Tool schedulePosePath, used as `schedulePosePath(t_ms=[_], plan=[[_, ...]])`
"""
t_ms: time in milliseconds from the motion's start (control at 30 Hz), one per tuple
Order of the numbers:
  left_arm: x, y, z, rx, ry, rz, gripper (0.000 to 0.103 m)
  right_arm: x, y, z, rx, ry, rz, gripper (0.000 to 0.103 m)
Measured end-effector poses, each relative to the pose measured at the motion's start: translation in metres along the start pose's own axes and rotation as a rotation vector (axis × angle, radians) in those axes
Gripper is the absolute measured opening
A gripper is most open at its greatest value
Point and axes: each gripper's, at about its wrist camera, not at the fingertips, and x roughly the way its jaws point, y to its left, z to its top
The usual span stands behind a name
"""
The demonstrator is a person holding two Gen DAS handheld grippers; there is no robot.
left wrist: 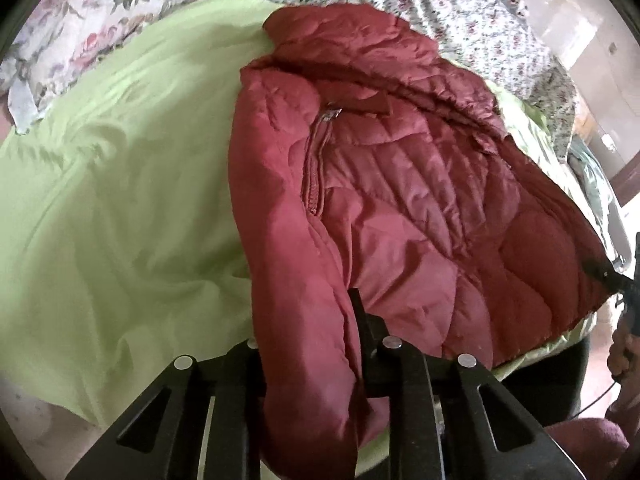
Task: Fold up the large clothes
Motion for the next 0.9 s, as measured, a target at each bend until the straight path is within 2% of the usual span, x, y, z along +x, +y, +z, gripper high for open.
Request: schedulePosePath(t_ms=[167, 333, 467, 700, 900], plan=[[-0.03, -0.004, 0.013, 0.016, -0.069, -0.017, 0.018, -0.018, 0.0, 0.011, 0.004, -0.085, 0.054, 0.021], [-0.049, 0.002, 0.036, 0.016, -0.165, -0.013, 0.018, -0.021, -0.003, 0.032, 0.018, -0.159, 0.06, 0.02], [-0.052, 0.003, 0.057, 0.0, -0.216, -0.013, 0.018, -0.019, -0.006, 0.054, 0.035, -0.207, 0.059, 0.02], [-0.059, -0.003, 0.08, 0.029, -0.294, 0.01, 0.018, -0.017, -0.008, 0.098, 0.037, -0.268, 0.037, 0.02], [-0.052, 0.002, 0.102, -0.007, -0.32, 0.001, 0.019, -0.009, -0.011, 0.131, 0.046, -0.306, 0.036, 0.02]])
